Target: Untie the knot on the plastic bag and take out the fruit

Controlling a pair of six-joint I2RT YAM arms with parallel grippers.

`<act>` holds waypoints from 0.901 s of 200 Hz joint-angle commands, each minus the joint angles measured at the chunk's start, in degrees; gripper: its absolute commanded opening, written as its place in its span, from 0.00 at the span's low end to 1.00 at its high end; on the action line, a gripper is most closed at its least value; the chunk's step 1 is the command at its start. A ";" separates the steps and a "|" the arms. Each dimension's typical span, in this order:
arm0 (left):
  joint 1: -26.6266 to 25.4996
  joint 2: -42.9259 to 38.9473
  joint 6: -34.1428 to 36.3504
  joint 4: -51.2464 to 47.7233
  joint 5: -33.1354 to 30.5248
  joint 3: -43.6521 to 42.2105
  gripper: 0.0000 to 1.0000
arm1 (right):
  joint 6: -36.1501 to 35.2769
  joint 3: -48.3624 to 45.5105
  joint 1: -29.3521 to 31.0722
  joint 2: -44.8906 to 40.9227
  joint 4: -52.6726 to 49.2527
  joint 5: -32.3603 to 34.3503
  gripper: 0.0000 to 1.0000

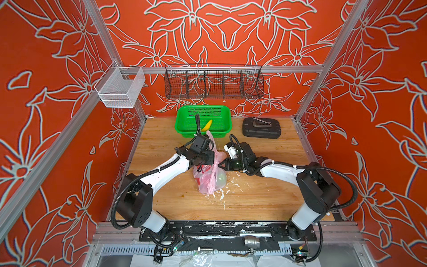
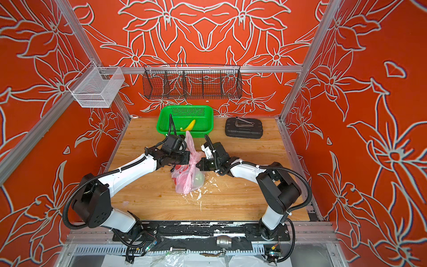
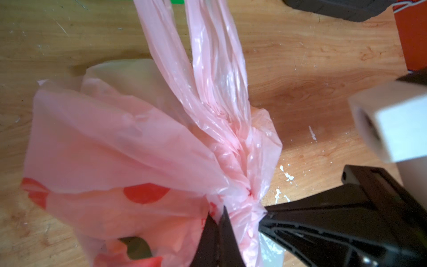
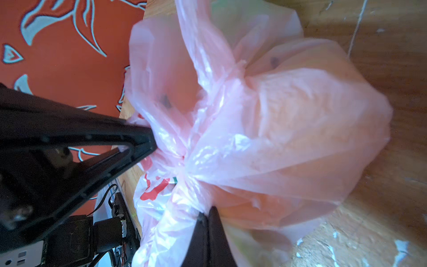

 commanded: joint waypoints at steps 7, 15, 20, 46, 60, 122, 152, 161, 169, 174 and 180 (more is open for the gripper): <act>-0.01 -3.66 0.52 -1.20 -2.67 -1.37 0.00 | -0.21 -2.97 0.25 -3.33 0.19 4.40 0.00; 0.24 -4.25 0.71 -1.49 -3.10 -1.68 0.00 | -0.40 -3.88 0.17 -4.11 0.19 5.43 0.00; 0.46 -4.71 0.81 -1.67 -3.28 -1.81 0.00 | -0.43 -4.41 0.10 -4.55 0.17 5.97 0.00; 1.79 -7.06 1.04 -2.09 -3.86 -3.00 0.00 | -0.22 -7.59 -0.62 -7.30 0.34 8.55 0.00; 2.89 -8.43 0.90 -1.98 -3.61 -3.91 0.00 | -0.13 -9.40 -1.00 -8.70 0.92 9.45 0.00; 6.97 -12.91 0.56 -2.09 -2.50 -6.95 0.00 | 0.64 -14.82 -2.29 -13.39 0.91 12.90 0.00; 7.57 -14.03 0.65 -1.75 -1.38 -7.70 0.00 | 0.20 -15.21 -2.47 -16.13 -2.04 16.00 0.00; 7.57 -14.38 0.90 -0.97 0.27 -8.05 0.00 | -0.83 -14.41 -2.55 -17.11 -3.38 16.07 0.00; 7.57 -14.61 0.90 0.01 1.80 -8.33 0.00 | -1.84 -14.06 -2.48 -18.07 -3.44 15.50 0.00; 7.55 -14.78 1.02 0.71 2.86 -8.56 0.00 | -2.60 -13.89 -2.38 -18.71 -3.19 15.02 0.00; 7.57 -14.76 1.22 1.45 4.17 -8.80 0.00 | -3.66 -13.52 -2.21 -19.34 -3.03 14.31 0.06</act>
